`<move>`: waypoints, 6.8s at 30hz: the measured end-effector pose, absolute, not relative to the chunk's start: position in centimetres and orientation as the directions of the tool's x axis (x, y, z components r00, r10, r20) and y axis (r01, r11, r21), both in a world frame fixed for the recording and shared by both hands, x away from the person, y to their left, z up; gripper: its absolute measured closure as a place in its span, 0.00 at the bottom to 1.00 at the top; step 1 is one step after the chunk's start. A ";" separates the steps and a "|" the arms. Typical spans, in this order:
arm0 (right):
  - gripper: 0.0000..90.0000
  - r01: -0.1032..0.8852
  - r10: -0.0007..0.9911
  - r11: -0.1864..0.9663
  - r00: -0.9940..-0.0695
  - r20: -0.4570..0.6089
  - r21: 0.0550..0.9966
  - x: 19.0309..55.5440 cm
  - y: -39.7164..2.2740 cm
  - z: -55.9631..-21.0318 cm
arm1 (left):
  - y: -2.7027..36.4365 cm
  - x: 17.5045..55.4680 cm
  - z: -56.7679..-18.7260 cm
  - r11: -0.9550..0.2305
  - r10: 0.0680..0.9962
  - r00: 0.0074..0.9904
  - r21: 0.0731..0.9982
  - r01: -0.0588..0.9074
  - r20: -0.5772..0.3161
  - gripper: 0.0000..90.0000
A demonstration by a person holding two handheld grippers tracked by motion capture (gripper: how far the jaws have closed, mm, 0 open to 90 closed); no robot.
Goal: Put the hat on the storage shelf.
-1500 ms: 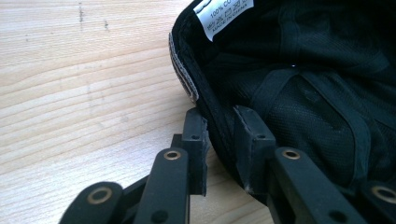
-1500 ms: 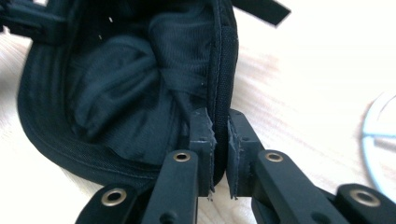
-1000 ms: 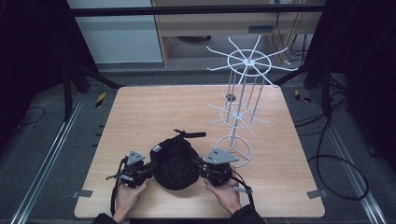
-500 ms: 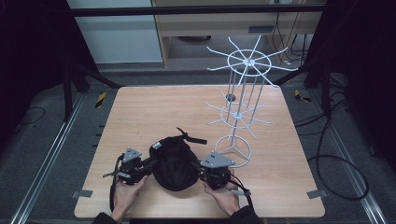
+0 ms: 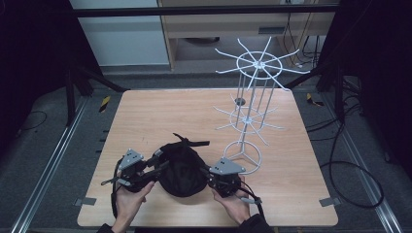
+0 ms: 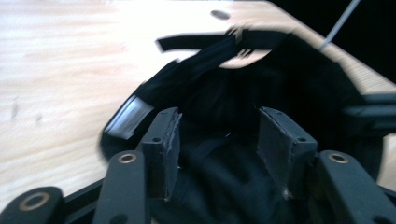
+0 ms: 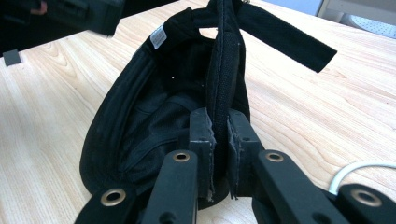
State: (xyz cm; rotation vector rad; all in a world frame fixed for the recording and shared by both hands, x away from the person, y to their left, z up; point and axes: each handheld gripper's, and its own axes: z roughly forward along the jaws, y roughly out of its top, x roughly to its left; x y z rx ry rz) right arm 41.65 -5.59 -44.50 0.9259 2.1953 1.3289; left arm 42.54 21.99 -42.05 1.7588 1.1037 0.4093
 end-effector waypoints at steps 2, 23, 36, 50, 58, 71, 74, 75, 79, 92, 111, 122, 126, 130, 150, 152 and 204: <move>0.92 0.327 0.717 0.328 -0.697 -0.008 0.886 41.6 -5.6 -44.5 | 21.3 42.6 -41.5 -0.099 0.812 0.544 0.871 0.482 -0.209 0.51; 0.91 0.310 0.696 0.352 -0.718 -0.026 0.883 41.3 -5.0 -44.7 | 15.0 44.6 -41.0 -0.123 0.809 0.554 0.866 0.485 -0.196 0.39; 0.90 0.302 0.641 0.389 -0.768 -0.020 0.870 41.1 -4.1 -45.2 | 15.2 45.0 -42.0 -0.102 0.822 0.521 0.840 0.534 -0.231 0.65; 0.68 0.317 0.574 0.320 -0.814 0.084 0.893 40.8 -5.7 -44.0 | 16.2 44.5 -41.6 -0.083 0.804 0.540 0.853 0.515 -0.248 0.91; 0.62 0.316 0.618 0.263 -0.781 0.092 0.912 40.6 -8.7 -43.7 | 17.6 43.3 -40.0 -0.072 0.785 0.575 0.889 0.452 -0.229 0.93; 0.56 0.317 0.576 0.308 -0.812 0.089 0.897 40.3 -7.2 -45.3 | 18.5 41.9 -38.0 -0.021 0.746 0.619 0.919 0.393 -0.247 0.93; 0.52 0.303 0.547 0.312 -0.832 0.091 0.901 40.1 -6.5 -45.5 | 18.3 41.7 -37.8 -0.013 0.740 0.624 0.922 0.386 -0.250 0.93; 0.52 0.303 0.547 0.312 -0.832 0.091 0.901 40.1 -6.5 -45.5 | 18.2 41.6 -37.8 -0.010 0.739 0.626 0.924 0.382 -0.251 0.93; 0.47 0.279 0.529 0.312 -0.845 0.078 0.908 39.8 -5.9 -45.5 | 18.1 41.5 -37.6 -0.002 0.731 0.632 0.926 0.378 -0.256 0.93; 0.43 0.231 0.521 0.294 -0.852 0.047 0.928 39.4 -5.3 -45.5 | 17.6 41.3 -37.5 0.018 0.720 0.637 0.926 0.378 -0.274 0.93; 1.00 0.190 0.528 0.346 -0.849 -0.024 0.919 39.7 -6.8 -43.9 | 17.7 40.8 -37.1 0.026 0.686 0.677 0.939 0.344 -0.267 0.93; 1.00 0.189 0.530 0.447 -0.843 -0.088 0.875 40.3 -6.5 -42.9 | 20.4 40.1 -40.0 -0.081 0.753 0.633 0.929 0.360 -0.180 0.93; 1.00 0.171 0.495 0.479 -0.863 -0.104 0.861 40.4 -4.9 -42.7 | 22.2 39.9 -40.9 -0.072 0.768 0.610 0.920 0.385 -0.195 0.93; 1.00 0.164 0.473 0.500 -0.874 -0.109 0.851 40.6 -3.3 -42.3 | 23.7 39.8 -42.0 -0.084 0.790 0.582 0.908 0.411 -0.191 0.93; 0.67 0.165 0.501 0.359 -0.865 -0.041 0.919 41.2 -2.2 -41.4 | 27.2 40.6 -45.2 -0.163 0.868 0.482 0.849 0.502 -0.119 0.93; 0.64 0.173 0.522 0.355 -0.852 -0.041 0.919 41.1 -3.1 -41.4 | 27.6 40.7 -45.3 -0.176 0.875 0.473 0.843 0.508 -0.103 0.93; 0.36 0.480 0.894 0.161 -0.441 0.079 0.862 41.5 -21.6 -47.3 | 29.8 41.0 -42.5 -0.163 0.935 0.354 0.846 0.508 -0.032 0.52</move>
